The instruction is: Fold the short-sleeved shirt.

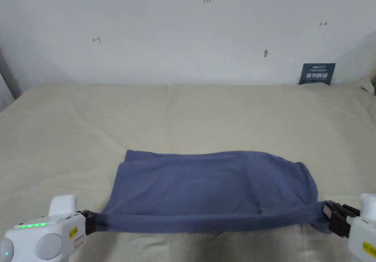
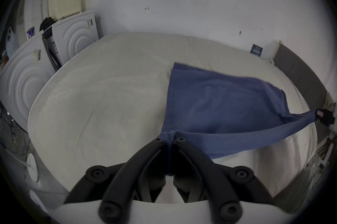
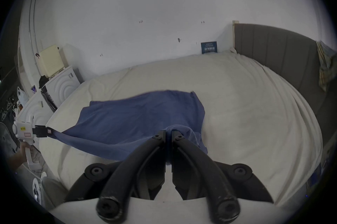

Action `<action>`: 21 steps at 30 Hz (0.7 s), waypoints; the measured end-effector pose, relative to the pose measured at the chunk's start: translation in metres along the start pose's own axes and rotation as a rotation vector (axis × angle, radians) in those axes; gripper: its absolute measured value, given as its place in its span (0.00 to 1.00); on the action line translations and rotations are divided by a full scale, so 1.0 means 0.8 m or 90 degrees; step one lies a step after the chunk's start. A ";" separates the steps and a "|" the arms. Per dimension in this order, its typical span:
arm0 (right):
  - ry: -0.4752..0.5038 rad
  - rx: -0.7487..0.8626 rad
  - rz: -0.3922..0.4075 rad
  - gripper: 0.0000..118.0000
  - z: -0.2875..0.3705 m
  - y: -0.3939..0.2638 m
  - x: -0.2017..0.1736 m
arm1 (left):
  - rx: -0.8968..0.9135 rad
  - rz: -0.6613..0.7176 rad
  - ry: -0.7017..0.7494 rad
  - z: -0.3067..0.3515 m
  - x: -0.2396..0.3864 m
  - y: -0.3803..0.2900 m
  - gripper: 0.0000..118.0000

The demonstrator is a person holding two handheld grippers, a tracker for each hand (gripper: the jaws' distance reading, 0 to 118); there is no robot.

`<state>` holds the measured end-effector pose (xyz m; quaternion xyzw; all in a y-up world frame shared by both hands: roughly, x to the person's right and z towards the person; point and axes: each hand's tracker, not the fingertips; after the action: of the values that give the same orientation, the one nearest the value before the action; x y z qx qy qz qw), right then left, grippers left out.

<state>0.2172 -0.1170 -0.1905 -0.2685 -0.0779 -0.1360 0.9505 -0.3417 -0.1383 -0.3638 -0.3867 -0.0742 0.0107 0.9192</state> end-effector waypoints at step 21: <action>-0.130 -0.216 -0.018 0.19 0.012 -0.168 0.002 | -0.160 0.049 0.044 0.005 -0.010 -0.134 0.35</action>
<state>0.1776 -0.2223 -0.1160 -0.4362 -0.1532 -0.1323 0.8768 -0.3541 -0.2110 -0.2855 -0.5018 -0.0283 0.0228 0.8642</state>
